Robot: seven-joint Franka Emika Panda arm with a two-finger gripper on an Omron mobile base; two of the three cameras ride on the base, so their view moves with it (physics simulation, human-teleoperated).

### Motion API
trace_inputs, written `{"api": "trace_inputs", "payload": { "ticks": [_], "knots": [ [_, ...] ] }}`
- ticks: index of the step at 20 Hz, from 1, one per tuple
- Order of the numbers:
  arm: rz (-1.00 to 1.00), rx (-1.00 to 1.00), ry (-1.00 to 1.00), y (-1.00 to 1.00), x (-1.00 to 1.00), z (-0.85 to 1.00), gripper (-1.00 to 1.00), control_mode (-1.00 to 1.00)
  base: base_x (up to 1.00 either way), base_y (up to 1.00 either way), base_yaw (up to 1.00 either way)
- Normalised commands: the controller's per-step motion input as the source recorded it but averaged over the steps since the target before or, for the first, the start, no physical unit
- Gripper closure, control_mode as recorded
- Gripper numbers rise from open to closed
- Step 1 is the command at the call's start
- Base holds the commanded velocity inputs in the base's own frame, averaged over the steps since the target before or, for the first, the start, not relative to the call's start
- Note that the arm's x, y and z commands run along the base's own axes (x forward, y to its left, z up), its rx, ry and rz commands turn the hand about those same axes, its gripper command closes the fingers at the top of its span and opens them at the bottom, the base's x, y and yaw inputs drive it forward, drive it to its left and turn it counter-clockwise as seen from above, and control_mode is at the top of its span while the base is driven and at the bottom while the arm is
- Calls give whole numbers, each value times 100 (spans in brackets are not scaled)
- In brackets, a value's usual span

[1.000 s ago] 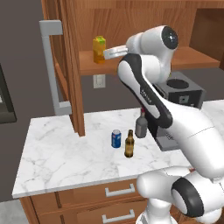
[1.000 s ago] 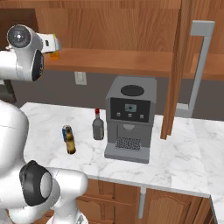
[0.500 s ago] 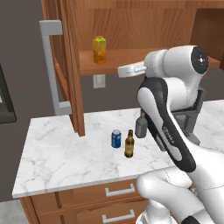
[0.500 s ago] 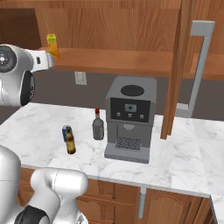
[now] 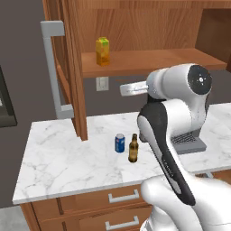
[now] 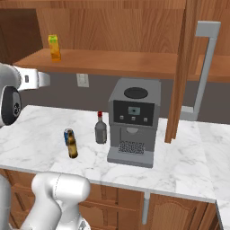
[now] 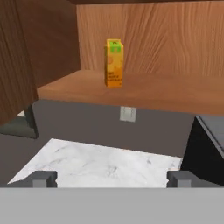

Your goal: Sort all alcoholic drinks to one cabinet, and non-alcoholic drinks to the other.

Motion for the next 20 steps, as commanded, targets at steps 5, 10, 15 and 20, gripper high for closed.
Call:
{"api": "trace_inputs", "payload": {
  "ticks": [5,10,15,20],
  "knots": [
    [-21,-4,18,9,0,-33,-100,-100,0,0,0],
    [-16,-2,16,5,6,-38,-100,-100,0,0,0],
    [-14,0,17,5,22,-46,-100,-100,0,0,0],
    [-10,0,13,6,33,-53,-100,-100,0,0,0]
  ]
}}
